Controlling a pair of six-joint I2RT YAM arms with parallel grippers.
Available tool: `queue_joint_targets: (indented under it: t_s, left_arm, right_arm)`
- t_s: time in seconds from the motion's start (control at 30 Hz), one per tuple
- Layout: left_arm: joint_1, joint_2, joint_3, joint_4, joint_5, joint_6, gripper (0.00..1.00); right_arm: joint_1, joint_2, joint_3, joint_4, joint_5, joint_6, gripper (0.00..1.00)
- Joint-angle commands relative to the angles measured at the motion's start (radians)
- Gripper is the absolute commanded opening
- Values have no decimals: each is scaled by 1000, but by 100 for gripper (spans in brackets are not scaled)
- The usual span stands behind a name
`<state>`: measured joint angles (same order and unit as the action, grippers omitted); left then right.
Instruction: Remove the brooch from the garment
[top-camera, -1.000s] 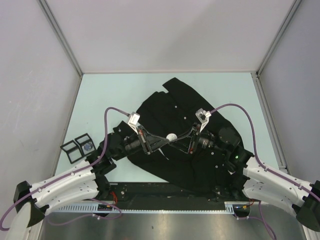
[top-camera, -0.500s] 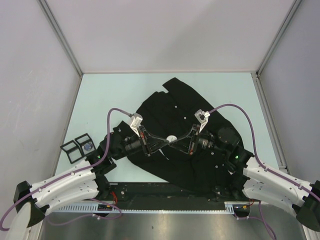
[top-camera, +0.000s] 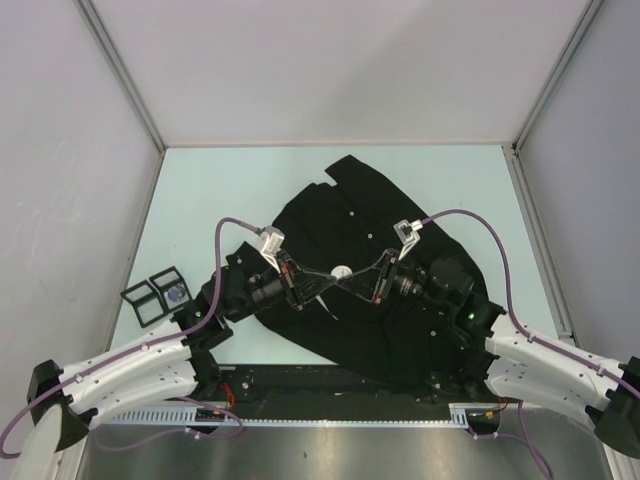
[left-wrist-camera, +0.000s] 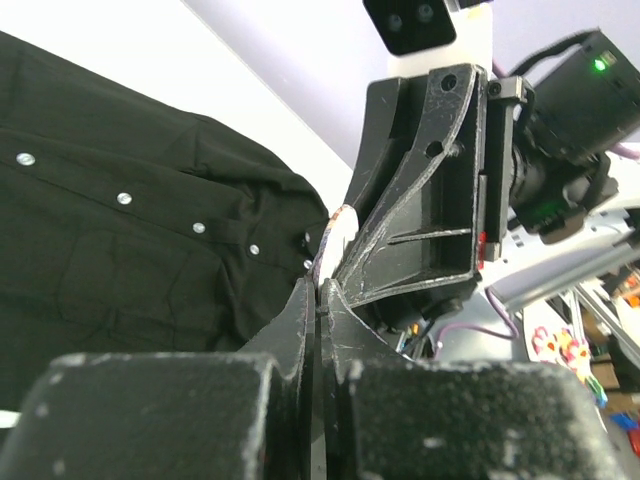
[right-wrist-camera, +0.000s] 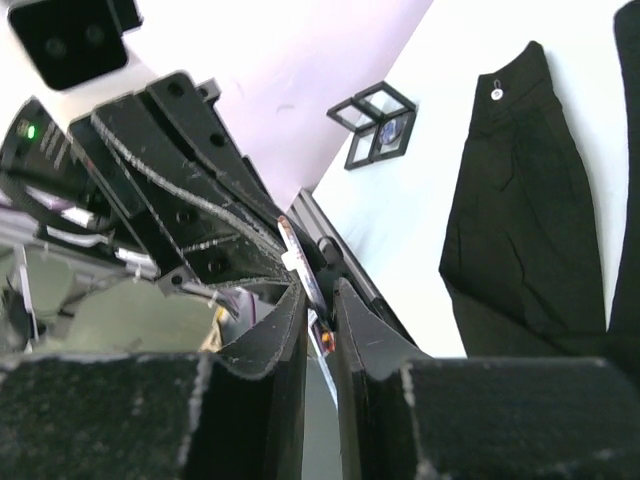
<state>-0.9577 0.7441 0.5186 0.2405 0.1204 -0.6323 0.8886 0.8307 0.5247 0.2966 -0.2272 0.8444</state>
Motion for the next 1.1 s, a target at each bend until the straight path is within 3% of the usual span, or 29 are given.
queue_joint_targets:
  t_s: [0.0,0.23,0.43,0.77,0.87,1.07]
  left_arm:
    - [-35,-35,37,-12,-43,-14,0]
    - [-79,-48,38,-24,-119,-10,0]
    - [-87,-29,89,-127,-228,-37,0]
    - [-87,-23,126,-230,-318,-56,0]
    - [-85,3,198,-389,-414,-53,0]
    - [-47,116,386,-800,-573,-89,0]
  right_arm:
    - [2,1,-6,10,227,77,17]
    - [36,-7,-14,-5,339,102,17]
    - [65,-15,-15,-8,358,71,32]
    - [72,-53,-15,-39,330,30,48]
    - [76,-87,-15,-88,322,-27,55]
    - [3,-137,-11,-238,296,-88,59]
